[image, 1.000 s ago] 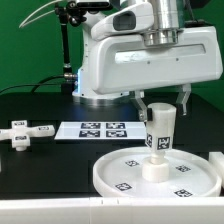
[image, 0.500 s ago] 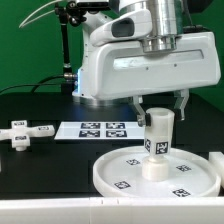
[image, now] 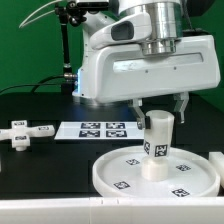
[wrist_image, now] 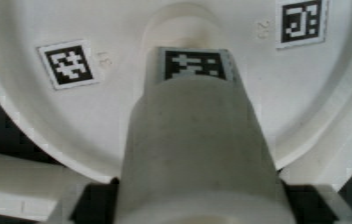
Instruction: Assemble round table
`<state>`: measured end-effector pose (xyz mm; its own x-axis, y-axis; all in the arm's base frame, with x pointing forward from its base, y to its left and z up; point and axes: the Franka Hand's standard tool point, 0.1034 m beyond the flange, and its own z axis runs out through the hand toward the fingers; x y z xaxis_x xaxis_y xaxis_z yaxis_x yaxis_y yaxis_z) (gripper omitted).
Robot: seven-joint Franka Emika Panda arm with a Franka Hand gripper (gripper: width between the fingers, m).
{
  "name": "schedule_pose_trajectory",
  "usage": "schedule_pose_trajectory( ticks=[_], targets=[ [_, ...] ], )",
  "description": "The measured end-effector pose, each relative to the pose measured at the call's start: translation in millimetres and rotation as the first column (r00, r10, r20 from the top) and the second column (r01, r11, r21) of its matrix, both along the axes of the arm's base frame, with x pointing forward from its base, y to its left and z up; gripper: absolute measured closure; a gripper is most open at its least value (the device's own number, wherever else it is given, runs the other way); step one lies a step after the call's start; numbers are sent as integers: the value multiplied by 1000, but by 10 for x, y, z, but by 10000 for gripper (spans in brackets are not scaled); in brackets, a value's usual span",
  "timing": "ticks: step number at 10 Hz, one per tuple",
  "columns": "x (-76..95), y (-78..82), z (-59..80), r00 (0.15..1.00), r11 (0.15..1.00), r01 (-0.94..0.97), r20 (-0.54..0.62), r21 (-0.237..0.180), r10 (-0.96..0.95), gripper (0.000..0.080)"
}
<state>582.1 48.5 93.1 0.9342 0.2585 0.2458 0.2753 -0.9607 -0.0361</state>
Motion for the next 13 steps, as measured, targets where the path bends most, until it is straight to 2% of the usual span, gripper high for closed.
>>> schedule_pose_trajectory(
  ticks=[3,4,8,11,13],
  targets=[
    [-1,1,-4,1000,1000,0,-1,0,0,374],
    [-2,1,-7,1000,1000,0,-1,0,0,186],
    [39,-7,89,1000,1000,1,0,1,-1,151],
    [143,-213,223,999,1000,-20,-26,-2,20,151],
    [163,-238,233,999,1000,-19,-28,-2,19,151]
  ],
)
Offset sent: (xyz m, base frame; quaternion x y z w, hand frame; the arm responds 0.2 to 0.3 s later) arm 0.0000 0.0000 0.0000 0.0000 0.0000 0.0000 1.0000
